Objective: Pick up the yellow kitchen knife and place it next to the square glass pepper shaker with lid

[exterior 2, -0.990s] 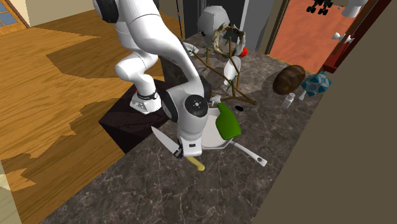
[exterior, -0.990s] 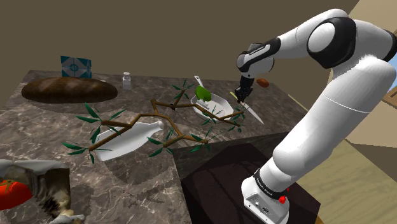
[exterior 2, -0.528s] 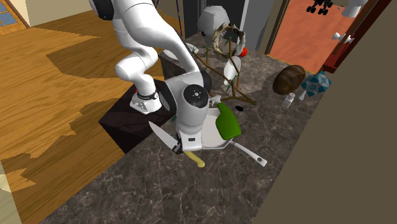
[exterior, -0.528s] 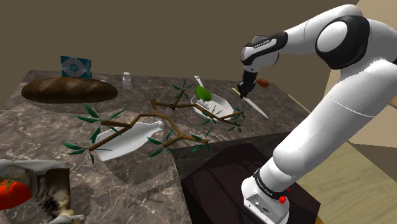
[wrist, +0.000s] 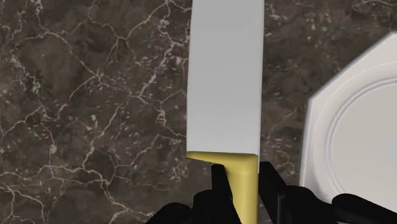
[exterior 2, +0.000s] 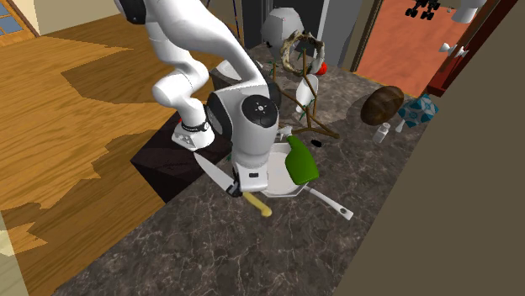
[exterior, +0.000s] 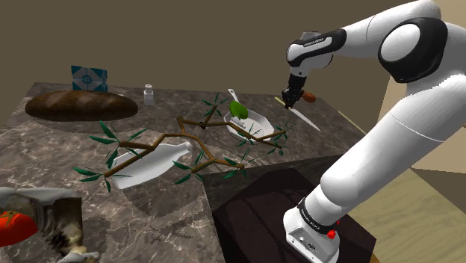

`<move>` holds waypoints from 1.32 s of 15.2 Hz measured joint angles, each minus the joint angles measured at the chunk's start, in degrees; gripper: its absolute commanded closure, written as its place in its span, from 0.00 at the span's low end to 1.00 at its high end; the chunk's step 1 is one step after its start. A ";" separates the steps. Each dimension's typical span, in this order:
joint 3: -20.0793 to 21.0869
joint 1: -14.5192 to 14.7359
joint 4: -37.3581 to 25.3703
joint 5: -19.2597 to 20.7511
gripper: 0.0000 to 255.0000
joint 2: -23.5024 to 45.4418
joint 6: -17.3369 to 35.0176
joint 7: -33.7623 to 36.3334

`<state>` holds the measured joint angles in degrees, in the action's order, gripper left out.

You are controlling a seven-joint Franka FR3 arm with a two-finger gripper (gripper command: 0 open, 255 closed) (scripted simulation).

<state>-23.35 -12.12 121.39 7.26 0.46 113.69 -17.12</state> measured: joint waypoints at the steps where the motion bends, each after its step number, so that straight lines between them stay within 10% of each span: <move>1: 0.02 0.02 -0.23 0.15 1.00 -0.44 -0.65 0.04; 20: 10.22 9.66 -2.66 -2.98 1.00 -1.88 -6.18 18.09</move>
<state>-13.13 -2.46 118.74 4.28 -1.42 107.51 0.97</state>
